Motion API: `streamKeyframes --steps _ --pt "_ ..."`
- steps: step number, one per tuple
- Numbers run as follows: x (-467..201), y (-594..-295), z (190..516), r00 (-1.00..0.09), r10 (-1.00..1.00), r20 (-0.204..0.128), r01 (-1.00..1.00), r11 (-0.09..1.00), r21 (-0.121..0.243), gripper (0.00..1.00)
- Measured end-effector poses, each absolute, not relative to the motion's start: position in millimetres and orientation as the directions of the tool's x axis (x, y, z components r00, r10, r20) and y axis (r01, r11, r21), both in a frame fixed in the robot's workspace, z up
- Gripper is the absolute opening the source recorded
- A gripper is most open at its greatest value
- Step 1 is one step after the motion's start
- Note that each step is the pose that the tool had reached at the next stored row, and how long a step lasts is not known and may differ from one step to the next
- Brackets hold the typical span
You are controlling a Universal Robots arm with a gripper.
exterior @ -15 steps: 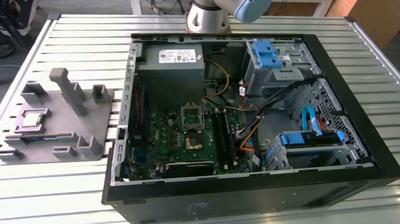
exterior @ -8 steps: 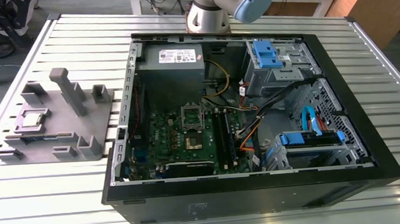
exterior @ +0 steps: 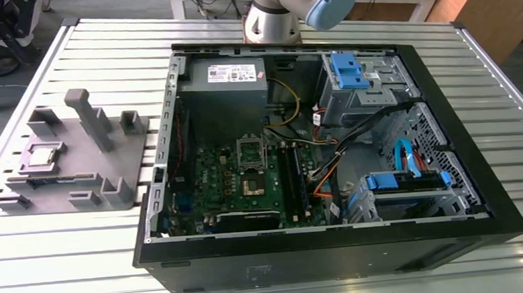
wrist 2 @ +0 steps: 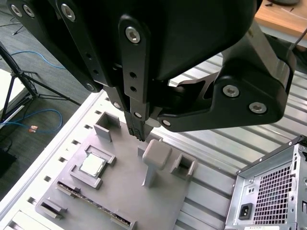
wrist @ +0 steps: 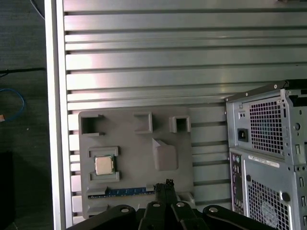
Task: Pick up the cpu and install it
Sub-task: 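Reach for the cpu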
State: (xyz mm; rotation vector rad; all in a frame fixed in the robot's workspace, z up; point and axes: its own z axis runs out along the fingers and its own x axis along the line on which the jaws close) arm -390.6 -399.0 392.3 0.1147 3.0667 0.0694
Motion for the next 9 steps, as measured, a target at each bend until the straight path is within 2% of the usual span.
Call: streamKeyframes --steps 9 --pt "-394.8 -398.9 392.2 -0.995 0.076 -0.071 0.073 0.996 0.048 0.11"
